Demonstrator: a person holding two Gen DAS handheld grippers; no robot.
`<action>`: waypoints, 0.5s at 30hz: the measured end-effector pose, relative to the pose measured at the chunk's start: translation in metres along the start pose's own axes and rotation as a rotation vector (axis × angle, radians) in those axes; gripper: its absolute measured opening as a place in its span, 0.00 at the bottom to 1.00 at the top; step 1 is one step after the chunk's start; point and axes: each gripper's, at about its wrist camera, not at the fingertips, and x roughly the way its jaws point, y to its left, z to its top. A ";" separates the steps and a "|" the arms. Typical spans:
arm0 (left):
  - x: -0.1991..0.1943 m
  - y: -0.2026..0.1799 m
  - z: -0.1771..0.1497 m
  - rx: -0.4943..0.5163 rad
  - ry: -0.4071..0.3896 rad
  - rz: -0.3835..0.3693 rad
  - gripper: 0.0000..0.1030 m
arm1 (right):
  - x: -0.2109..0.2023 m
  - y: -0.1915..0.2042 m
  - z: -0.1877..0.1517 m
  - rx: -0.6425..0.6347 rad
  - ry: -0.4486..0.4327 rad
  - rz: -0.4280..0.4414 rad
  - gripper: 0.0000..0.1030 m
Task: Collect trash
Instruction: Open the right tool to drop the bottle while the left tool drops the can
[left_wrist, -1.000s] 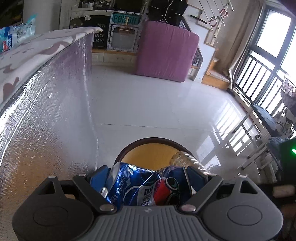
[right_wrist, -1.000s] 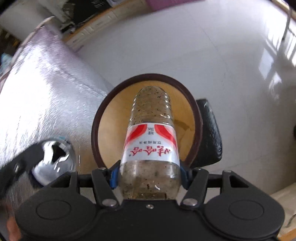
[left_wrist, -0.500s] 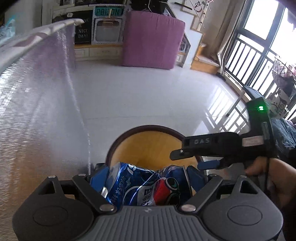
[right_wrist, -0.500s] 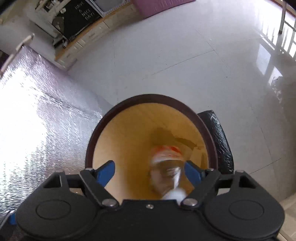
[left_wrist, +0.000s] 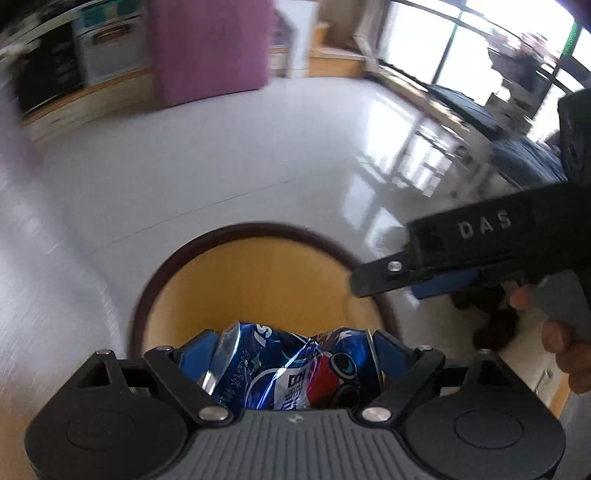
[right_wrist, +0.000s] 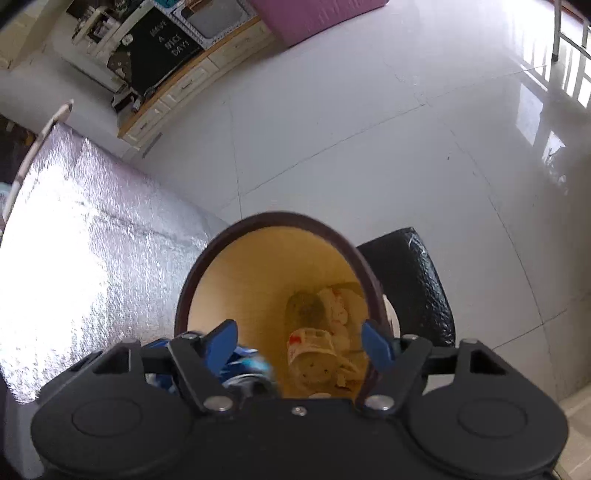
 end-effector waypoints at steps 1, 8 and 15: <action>0.005 -0.003 0.002 0.039 -0.005 -0.022 0.87 | -0.001 -0.002 0.002 0.009 -0.004 0.009 0.72; 0.045 0.000 0.007 0.165 0.005 -0.097 1.00 | -0.007 -0.009 0.011 0.018 -0.018 0.039 0.71; 0.046 0.025 -0.005 0.008 0.051 -0.059 1.00 | 0.001 -0.005 0.006 -0.026 0.003 0.026 0.71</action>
